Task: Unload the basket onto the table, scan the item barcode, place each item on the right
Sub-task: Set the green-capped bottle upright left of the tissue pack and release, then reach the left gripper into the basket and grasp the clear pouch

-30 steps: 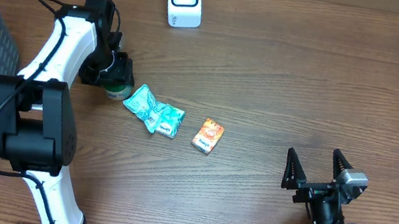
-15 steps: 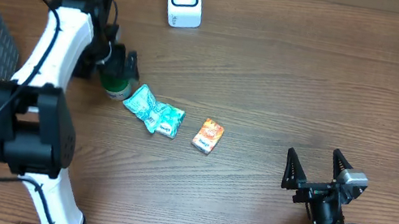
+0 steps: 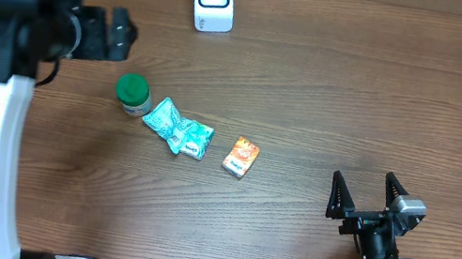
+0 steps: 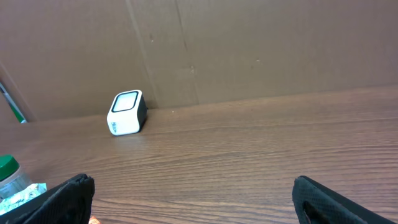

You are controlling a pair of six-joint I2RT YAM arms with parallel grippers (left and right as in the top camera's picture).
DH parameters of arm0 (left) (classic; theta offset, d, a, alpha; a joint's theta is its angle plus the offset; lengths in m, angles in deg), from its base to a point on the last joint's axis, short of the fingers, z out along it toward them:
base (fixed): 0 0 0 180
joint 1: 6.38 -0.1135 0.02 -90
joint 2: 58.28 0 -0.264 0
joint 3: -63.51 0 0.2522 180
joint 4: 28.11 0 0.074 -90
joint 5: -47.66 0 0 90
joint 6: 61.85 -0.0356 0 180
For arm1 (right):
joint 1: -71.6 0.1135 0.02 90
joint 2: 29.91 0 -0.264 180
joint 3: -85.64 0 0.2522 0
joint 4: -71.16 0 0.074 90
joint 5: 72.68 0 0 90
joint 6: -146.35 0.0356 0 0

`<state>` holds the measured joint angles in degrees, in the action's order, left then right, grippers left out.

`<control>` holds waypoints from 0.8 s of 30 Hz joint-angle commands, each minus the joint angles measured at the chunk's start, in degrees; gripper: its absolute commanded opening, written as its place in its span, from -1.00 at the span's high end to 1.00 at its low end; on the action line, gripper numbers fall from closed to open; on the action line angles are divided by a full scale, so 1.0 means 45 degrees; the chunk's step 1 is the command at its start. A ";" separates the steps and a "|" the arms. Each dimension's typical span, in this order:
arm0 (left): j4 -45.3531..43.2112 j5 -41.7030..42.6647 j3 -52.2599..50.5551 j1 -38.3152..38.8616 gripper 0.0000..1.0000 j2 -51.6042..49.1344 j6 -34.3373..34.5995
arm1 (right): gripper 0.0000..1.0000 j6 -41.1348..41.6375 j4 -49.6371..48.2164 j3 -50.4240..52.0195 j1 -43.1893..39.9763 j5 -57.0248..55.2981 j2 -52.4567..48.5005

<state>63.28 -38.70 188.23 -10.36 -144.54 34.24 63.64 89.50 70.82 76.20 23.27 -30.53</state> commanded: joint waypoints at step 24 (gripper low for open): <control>0.0466 -0.2210 -0.0894 -1.0384 -0.99 -0.0423 0.3463 | -1.00 0.0024 -0.0049 0.0136 0.0058 -0.0083 0.0102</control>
<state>64.90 -45.63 186.22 -54.49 -144.32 48.86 63.67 89.50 70.82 76.20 23.27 -30.53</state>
